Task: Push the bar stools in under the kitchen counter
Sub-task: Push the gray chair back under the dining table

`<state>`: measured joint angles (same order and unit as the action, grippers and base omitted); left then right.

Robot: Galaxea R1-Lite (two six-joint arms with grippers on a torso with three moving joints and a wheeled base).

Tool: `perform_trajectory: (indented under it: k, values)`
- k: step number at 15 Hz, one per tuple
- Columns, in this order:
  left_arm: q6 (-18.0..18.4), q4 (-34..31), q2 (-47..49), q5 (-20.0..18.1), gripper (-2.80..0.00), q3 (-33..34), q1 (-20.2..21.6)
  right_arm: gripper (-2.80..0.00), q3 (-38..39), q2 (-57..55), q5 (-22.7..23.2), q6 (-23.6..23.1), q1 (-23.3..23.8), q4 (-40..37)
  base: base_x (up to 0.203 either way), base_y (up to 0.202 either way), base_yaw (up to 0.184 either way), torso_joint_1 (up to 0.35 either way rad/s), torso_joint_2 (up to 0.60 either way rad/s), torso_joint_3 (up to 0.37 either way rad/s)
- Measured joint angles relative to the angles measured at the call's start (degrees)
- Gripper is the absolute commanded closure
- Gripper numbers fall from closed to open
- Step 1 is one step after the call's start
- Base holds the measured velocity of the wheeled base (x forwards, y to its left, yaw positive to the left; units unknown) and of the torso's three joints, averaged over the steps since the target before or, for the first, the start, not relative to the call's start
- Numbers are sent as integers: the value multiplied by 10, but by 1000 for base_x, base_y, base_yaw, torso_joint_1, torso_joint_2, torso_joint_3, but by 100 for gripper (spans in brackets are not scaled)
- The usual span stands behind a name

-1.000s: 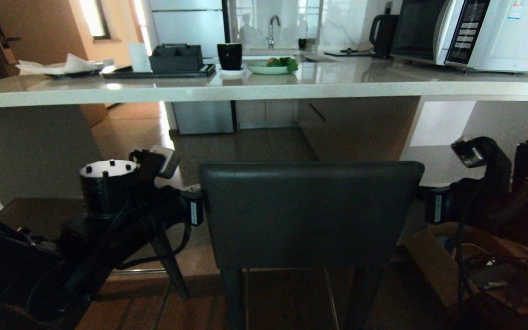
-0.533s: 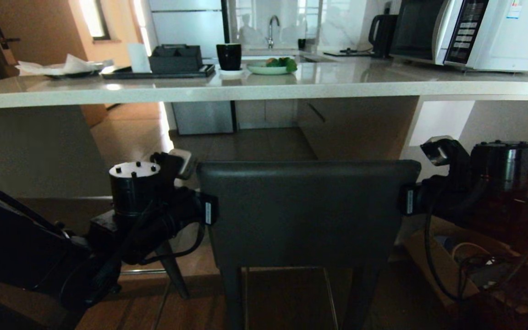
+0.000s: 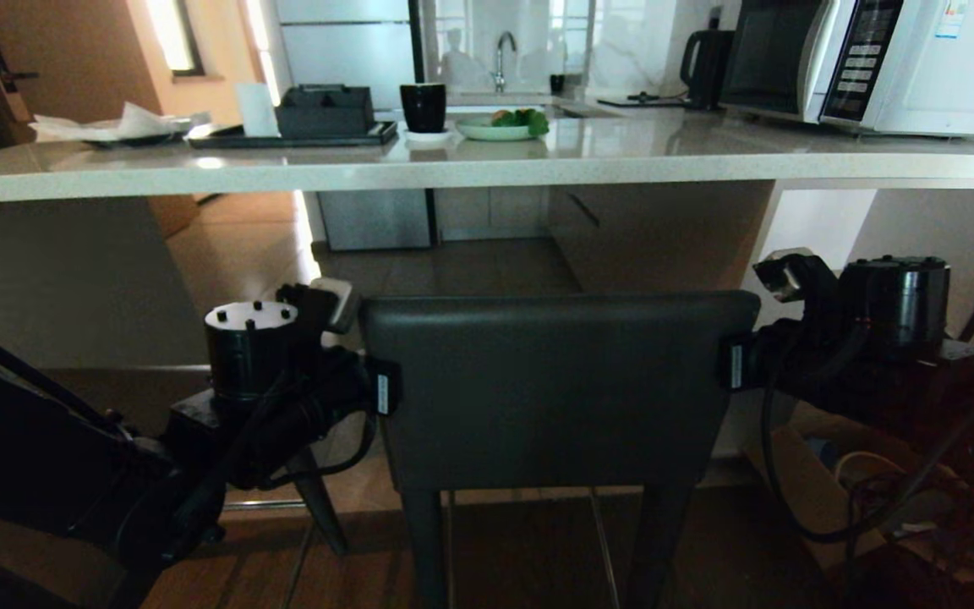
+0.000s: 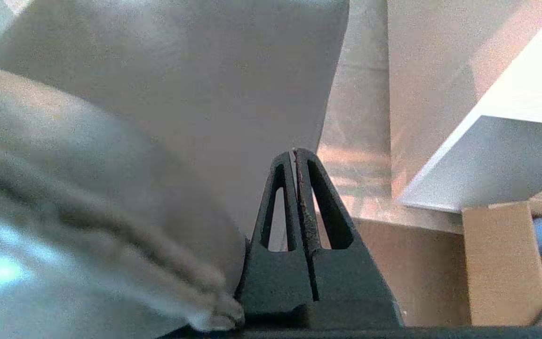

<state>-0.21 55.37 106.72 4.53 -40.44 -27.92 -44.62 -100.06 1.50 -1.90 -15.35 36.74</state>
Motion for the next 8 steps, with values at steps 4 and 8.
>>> perform_trajectory:
  k: [4, 8]
  values:
    - [0, 0, 0, 0, 0, -2, 0, 0, -1, 0, 1, 0, -1, 4, 190, 0, 1, 3, 3, 1]
    - [2, 0, -1, 0, 0, -2, -1, 0, 1, 3, 1, 0, 0, 4, 189, 0, 0, 2, 2, 2]
